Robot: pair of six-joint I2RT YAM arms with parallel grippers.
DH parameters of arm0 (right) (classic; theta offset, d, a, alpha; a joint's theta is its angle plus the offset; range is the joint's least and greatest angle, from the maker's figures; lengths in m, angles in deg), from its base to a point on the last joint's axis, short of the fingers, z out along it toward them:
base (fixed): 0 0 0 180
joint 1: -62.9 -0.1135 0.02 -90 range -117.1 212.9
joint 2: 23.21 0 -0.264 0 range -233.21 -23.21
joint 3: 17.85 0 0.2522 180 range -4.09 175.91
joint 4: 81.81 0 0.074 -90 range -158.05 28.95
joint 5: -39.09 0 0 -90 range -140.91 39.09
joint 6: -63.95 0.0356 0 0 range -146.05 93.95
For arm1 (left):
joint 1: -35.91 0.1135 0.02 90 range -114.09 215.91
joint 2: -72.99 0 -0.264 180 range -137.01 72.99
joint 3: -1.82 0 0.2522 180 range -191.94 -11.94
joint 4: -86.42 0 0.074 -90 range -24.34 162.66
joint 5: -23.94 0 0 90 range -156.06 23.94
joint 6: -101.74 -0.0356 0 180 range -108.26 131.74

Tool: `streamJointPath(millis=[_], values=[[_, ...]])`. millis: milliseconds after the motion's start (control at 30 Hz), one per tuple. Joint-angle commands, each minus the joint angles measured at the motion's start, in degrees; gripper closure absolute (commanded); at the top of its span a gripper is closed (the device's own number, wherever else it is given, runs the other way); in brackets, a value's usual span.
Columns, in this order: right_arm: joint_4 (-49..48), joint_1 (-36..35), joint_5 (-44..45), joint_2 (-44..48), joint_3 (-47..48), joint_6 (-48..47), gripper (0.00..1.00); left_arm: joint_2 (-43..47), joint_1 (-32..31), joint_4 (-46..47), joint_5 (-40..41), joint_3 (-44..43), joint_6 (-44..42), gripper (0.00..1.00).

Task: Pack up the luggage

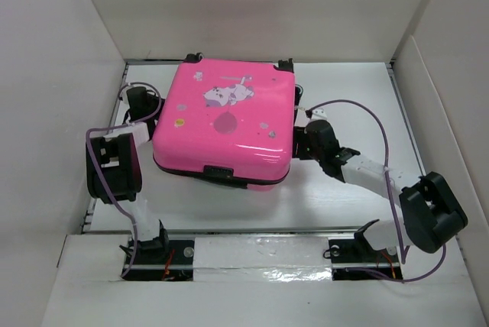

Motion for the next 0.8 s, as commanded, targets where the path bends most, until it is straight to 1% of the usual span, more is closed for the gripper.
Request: streamJointPath(millis=[0,133,267,367,433,467,500,533,600,633,700,767], values=[[-8.6,-6.8,-12.5,1.4,2.2,-3.5,0.38,-0.7,-3.1,1.1,-2.2,-2.0,-1.8,1.0],[-9.4,-6.8,-11.3,1.5,1.0,-3.5,0.38,-2.8,-3.1,0.5,-2.6,-2.7,-2.2,1.0],[-9.7,-4.4,-10.7,3.7,-1.5,-4.6,0.4,-3.2,-2.5,0.1,-0.1,-1.5,-2.9,1.0],[-8.0,-2.9,-10.4,6.3,-2.4,-6.2,0.43,-4.2,-2.0,0.5,-2.1,-2.3,-2.2,1.0],[-6.7,-1.3,-10.4,8.5,-3.4,-7.4,0.46,-3.0,-2.0,1.6,-2.2,-2.5,-2.1,1.0],[-6.3,-1.3,-10.5,9.3,-3.6,-7.7,0.46,-2.2,-2.0,2.0,-2.2,-2.6,-2.1,0.97],[-5.9,-0.6,-10.9,9.9,-4.0,-8.0,0.46,-0.1,-1.4,2.2,-1.5,-2.6,-2.0,0.91],[-4.2,-0.1,-11.1,10.5,-4.0,-9.0,0.46,1.1,-1.4,2.0,-1.2,-3.0,-2.1,0.71],[-2.4,0.5,-10.6,12.2,-4.3,-10.2,0.42,4.9,-0.9,0.3,0.1,-4.8,-2.3,0.49],[-1.0,1.2,-10.4,12.9,-5.1,-11.0,0.4,6.2,-0.2,-0.7,0.7,-5.9,-2.7,0.34],[-0.1,2.3,-10.8,15.9,-6.3,-11.7,0.39,10.1,0.5,-4.1,2.5,-9.4,-3.8,0.26],[1.2,3.0,-12.7,18.5,-7.7,-12.4,0.41,12.9,0.5,-6.8,4.6,-12.2,-5.9,0.23]])
